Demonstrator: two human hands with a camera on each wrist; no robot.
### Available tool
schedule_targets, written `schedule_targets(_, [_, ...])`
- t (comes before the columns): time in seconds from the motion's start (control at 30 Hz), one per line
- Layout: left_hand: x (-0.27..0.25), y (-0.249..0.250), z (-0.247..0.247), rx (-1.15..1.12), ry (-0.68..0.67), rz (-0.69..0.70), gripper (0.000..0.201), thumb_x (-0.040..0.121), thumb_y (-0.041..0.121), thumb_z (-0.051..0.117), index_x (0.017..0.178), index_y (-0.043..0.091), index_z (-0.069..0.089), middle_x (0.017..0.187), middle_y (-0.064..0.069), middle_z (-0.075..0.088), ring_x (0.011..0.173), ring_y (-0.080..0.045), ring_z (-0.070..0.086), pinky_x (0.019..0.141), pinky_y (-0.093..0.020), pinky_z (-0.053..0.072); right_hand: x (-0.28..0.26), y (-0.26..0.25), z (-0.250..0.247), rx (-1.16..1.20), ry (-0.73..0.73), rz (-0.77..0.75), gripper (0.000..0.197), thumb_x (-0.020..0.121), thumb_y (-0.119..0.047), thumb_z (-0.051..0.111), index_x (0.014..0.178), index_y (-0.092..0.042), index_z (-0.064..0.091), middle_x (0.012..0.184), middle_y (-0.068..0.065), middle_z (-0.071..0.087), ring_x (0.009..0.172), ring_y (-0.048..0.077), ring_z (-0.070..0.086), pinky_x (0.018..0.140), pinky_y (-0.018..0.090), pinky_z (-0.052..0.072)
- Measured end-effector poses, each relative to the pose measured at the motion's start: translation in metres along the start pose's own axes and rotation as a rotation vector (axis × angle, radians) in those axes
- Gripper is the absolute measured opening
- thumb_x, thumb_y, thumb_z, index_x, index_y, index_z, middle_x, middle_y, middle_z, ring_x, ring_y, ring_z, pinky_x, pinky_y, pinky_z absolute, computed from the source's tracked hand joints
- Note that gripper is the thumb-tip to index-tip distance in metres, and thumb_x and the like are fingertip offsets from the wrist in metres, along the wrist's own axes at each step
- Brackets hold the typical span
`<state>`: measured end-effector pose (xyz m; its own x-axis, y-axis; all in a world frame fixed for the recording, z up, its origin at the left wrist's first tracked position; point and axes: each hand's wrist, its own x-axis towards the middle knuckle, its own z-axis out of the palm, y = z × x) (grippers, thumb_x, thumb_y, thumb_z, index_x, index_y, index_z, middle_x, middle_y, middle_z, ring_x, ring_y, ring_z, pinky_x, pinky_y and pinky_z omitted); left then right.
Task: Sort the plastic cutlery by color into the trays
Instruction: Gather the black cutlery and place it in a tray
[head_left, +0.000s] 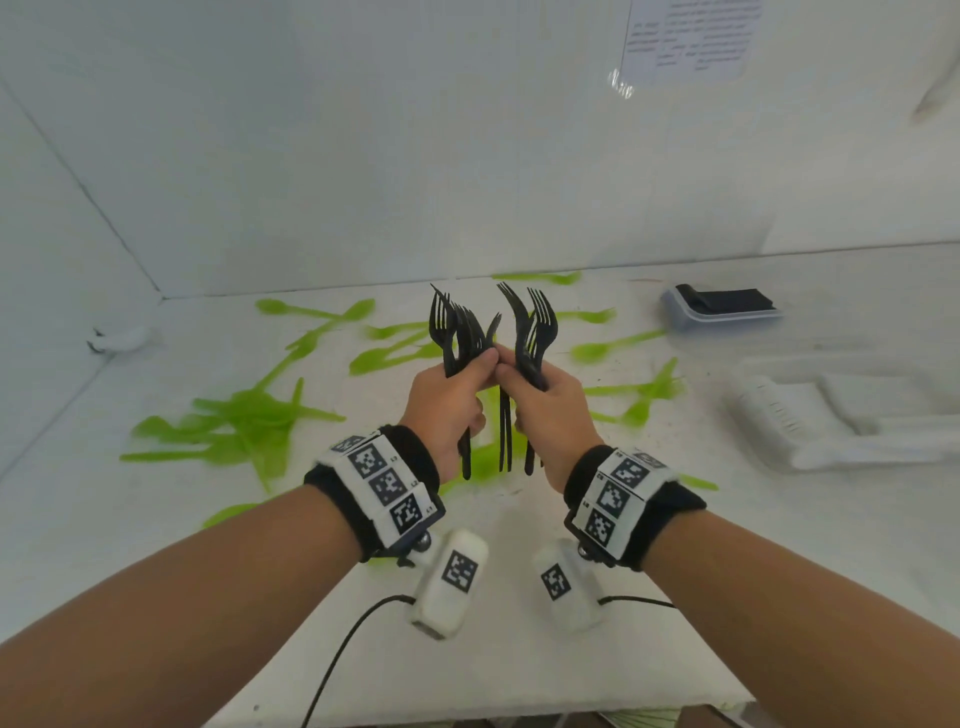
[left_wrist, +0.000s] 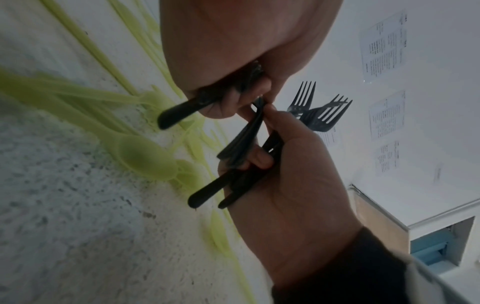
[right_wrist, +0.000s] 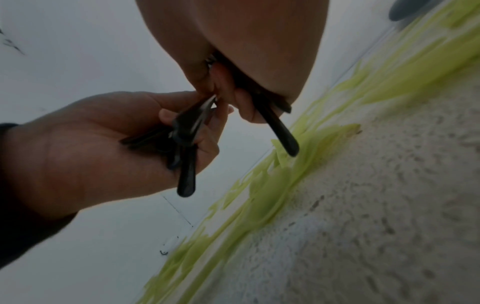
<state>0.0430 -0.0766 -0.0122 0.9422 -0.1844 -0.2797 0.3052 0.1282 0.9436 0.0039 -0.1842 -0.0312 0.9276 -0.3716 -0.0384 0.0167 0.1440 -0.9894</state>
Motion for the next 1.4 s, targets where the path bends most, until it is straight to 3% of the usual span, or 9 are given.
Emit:
schedule_targets(0.23, [0.007, 0.004, -0.012, 0.010, -0.105, -0.041, 0.016, 0.099, 0.025, 0.067, 0.099, 0.012, 0.075, 0.094, -0.003, 0.077, 0.051, -0.013, 0.029, 0.048, -0.025, 0.030, 0.014, -0.004, -0.004, 0.023, 0.008, 0.061, 0.018, 0.100, -0.018, 0.061, 0.109, -0.024, 0.075, 0.059, -0.021, 0.059, 0.052, 0.006, 0.042, 0.053, 0.023, 0.036])
schedule_targets(0.33, [0.009, 0.005, -0.016, 0.049, -0.167, -0.088, 0.026, 0.099, 0.029, 0.066, 0.111, 0.007, 0.073, 0.080, 0.004, 0.072, 0.049, -0.010, 0.032, 0.046, -0.023, 0.032, 0.024, -0.003, -0.004, 0.106, 0.064, 0.110, 0.012, 0.096, -0.026, 0.070, 0.108, -0.023, 0.069, 0.059, -0.014, 0.057, 0.052, 0.012, 0.037, 0.051, 0.026, 0.036])
schedule_targets(0.43, [0.012, 0.006, -0.019, 0.076, -0.196, -0.096, 0.027, 0.099, 0.029, 0.065, 0.116, 0.009, 0.072, 0.088, 0.001, 0.071, 0.048, -0.008, 0.033, 0.044, -0.021, 0.031, 0.030, 0.000, -0.003, 0.125, 0.039, 0.128, 0.016, 0.095, -0.025, 0.071, 0.108, -0.017, 0.066, 0.060, -0.011, 0.059, 0.049, 0.013, 0.035, 0.049, 0.027, 0.034])
schedule_targets(0.63, [0.020, 0.006, -0.033, 0.152, -0.120, -0.061, 0.023, 0.104, 0.019, 0.049, 0.119, 0.006, 0.061, 0.094, -0.004, 0.055, 0.051, -0.010, 0.037, 0.050, -0.024, 0.031, 0.051, 0.003, -0.016, 0.194, 0.293, 0.202, 0.004, 0.098, -0.025, 0.067, 0.099, -0.023, 0.064, 0.094, 0.012, 0.063, 0.047, 0.016, 0.035, 0.051, 0.031, 0.036])
schedule_targets(0.83, [0.018, 0.001, -0.029, 0.325, -0.084, 0.149, 0.016, 0.104, 0.011, 0.052, 0.112, 0.015, 0.066, 0.089, -0.003, 0.071, 0.062, -0.011, 0.052, 0.065, -0.027, 0.048, 0.042, 0.007, 0.004, 0.107, 0.114, 0.148, 0.018, 0.099, -0.025, 0.065, 0.115, -0.016, 0.070, 0.087, 0.001, 0.064, 0.047, 0.013, 0.035, 0.049, 0.028, 0.036])
schedule_targets(0.97, [0.021, 0.002, -0.028, 0.226, 0.000, 0.191, 0.016, 0.100, 0.009, 0.060, 0.113, 0.013, 0.068, 0.098, -0.007, 0.077, 0.073, -0.012, 0.066, 0.078, -0.030, 0.056, 0.033, 0.010, 0.018, 0.135, 0.172, 0.162, 0.017, 0.101, -0.027, 0.062, 0.109, -0.015, 0.071, 0.087, 0.006, 0.060, 0.049, 0.015, 0.037, 0.052, 0.030, 0.039])
schedule_targets(1.2, [0.012, -0.005, -0.023, 0.227, -0.036, 0.211, 0.012, 0.099, 0.009, 0.062, 0.105, 0.011, 0.072, 0.091, -0.004, 0.077, 0.075, -0.013, 0.071, 0.072, -0.030, 0.055, 0.027, 0.007, 0.022, 0.139, 0.099, 0.138, 0.015, 0.102, -0.024, 0.059, 0.105, -0.016, 0.073, 0.092, -0.001, 0.076, 0.058, 0.011, 0.061, 0.052, 0.022, 0.044])
schedule_targets(1.3, [0.008, -0.007, -0.025, 0.262, -0.040, 0.158, 0.013, 0.101, 0.023, 0.062, 0.107, 0.016, 0.072, 0.093, 0.002, 0.079, 0.091, -0.013, 0.073, 0.087, -0.032, 0.055, 0.032, 0.007, 0.011, 0.112, 0.232, 0.184, 0.011, 0.102, -0.030, 0.059, 0.099, -0.024, 0.068, 0.088, -0.002, 0.067, 0.054, 0.013, 0.044, 0.055, 0.027, 0.037])
schedule_targets(1.4, [0.007, -0.004, -0.029, 0.197, -0.052, 0.066, 0.016, 0.103, 0.021, 0.058, 0.108, 0.012, 0.071, 0.076, 0.000, 0.066, 0.064, -0.015, 0.059, 0.069, -0.031, 0.050, 0.037, 0.007, -0.003, 0.155, 0.273, 0.216, 0.011, 0.102, -0.031, 0.060, 0.099, -0.022, 0.066, 0.091, 0.005, 0.063, 0.047, 0.016, 0.036, 0.050, 0.028, 0.036])
